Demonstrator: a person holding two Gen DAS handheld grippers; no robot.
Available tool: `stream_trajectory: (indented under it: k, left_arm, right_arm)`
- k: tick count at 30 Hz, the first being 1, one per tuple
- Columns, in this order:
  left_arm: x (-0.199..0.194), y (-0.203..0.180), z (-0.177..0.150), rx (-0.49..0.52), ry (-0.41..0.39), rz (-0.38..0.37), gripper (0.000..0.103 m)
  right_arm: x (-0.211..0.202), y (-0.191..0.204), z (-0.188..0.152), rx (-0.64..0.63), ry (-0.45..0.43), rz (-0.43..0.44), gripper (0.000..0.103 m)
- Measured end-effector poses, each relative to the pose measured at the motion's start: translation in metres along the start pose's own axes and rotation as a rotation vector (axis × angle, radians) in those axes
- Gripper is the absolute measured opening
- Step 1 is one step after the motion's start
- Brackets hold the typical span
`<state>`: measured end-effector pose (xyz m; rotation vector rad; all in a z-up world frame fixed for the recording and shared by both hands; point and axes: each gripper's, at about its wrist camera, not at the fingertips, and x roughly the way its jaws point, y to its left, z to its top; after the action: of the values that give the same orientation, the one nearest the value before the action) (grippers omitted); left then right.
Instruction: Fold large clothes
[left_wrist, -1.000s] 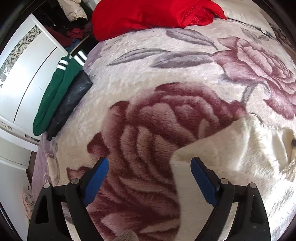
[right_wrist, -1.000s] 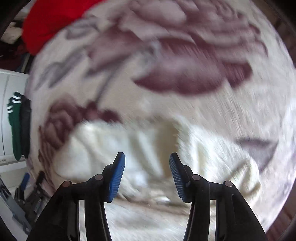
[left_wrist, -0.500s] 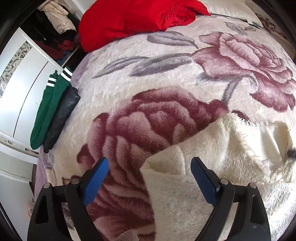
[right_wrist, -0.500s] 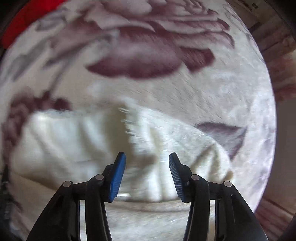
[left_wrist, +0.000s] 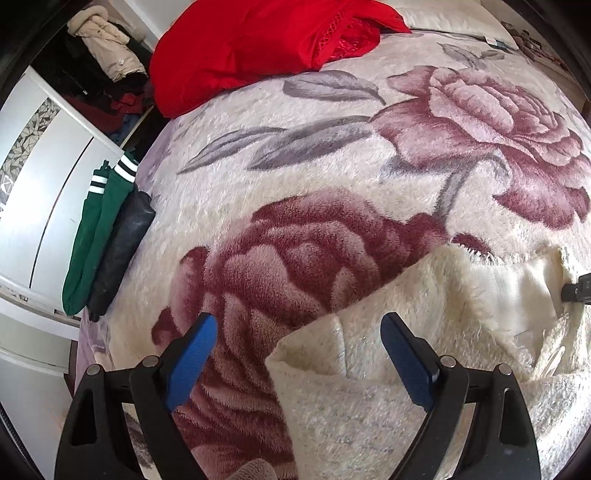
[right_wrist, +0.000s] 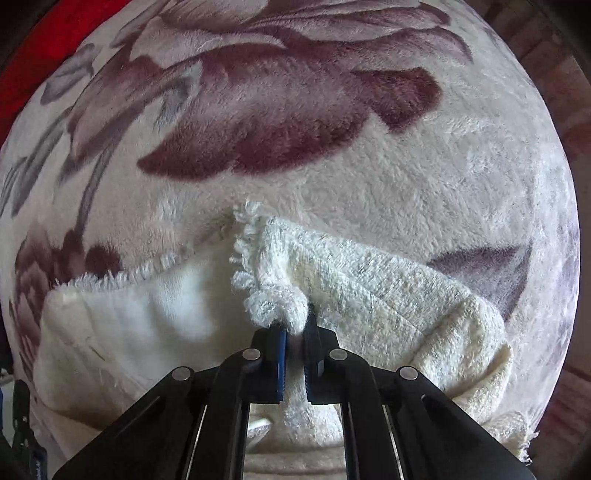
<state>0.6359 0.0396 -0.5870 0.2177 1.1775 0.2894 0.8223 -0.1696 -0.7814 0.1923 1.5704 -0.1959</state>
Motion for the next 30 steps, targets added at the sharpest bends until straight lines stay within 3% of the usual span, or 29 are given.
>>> stream_trajectory:
  k: [2,4,5,7,8,11,16,20,22,23,24,25,26,27,30]
  left_arm:
    - [0.0,0.0,0.003,0.006,0.006,-0.021,0.091]
    - [0.0,0.003,0.005,0.004,0.015,-0.058,0.091]
    - [0.0,0.006,0.008,0.006,0.022,-0.095,0.091]
    - [0.0,0.008,0.012,0.02,0.024,-0.134,0.091]
    - [0.001,0.006,0.017,0.052,0.026,-0.151,0.091]
    - [0.022,-0.016,0.025,0.191,0.096,-0.151,0.091]
    - [0.078,-0.058,0.026,0.4,0.211,-0.159,0.091]
    - [0.085,-0.069,0.026,0.461,0.205,-0.214,0.087]
    - [0.083,-0.068,0.022,0.455,0.218,-0.297,0.06]
    - [0.081,-0.068,0.02,0.452,0.226,-0.343,0.038]
    - [0.077,-0.069,0.017,0.459,0.217,-0.347,0.037]
    - [0.072,-0.071,0.014,0.477,0.197,-0.329,0.033]
    - [0.069,-0.072,0.011,0.482,0.193,-0.325,0.026]
    - [0.065,-0.072,0.009,0.479,0.184,-0.329,0.022]
    - [0.046,-0.067,0.006,0.463,0.133,-0.321,0.018]
  right_arm:
    - [0.004,0.007,0.005,0.01,0.023,0.03,0.011]
    - [0.0,-0.003,0.007,-0.006,0.079,0.143,0.021]
    - [-0.005,-0.014,0.008,-0.024,0.1,0.199,0.037]
    - [-0.03,-0.034,0.005,-0.054,0.085,0.305,0.055]
    - [-0.04,-0.044,0.005,-0.062,0.067,0.327,0.065]
    - [-0.063,-0.072,0.01,-0.114,0.0,0.266,0.067]
    - [-0.046,-0.079,0.046,-0.289,-0.018,0.098,0.067]
    - [-0.001,-0.076,0.059,-0.333,0.098,0.18,0.067]
    - [0.017,-0.068,0.06,-0.361,0.146,0.181,0.067]
    - [0.02,-0.067,0.059,-0.361,0.151,0.176,0.067]
    - [0.02,-0.066,0.059,-0.36,0.141,0.173,0.065]
    - [0.016,-0.066,0.058,-0.362,0.134,0.182,0.051]
    - [0.012,-0.065,0.056,-0.365,0.128,0.203,0.029]
    - [0.008,-0.067,0.052,-0.372,0.127,0.216,0.018]
    - [-0.019,-0.086,0.039,-0.359,0.098,0.244,0.012]
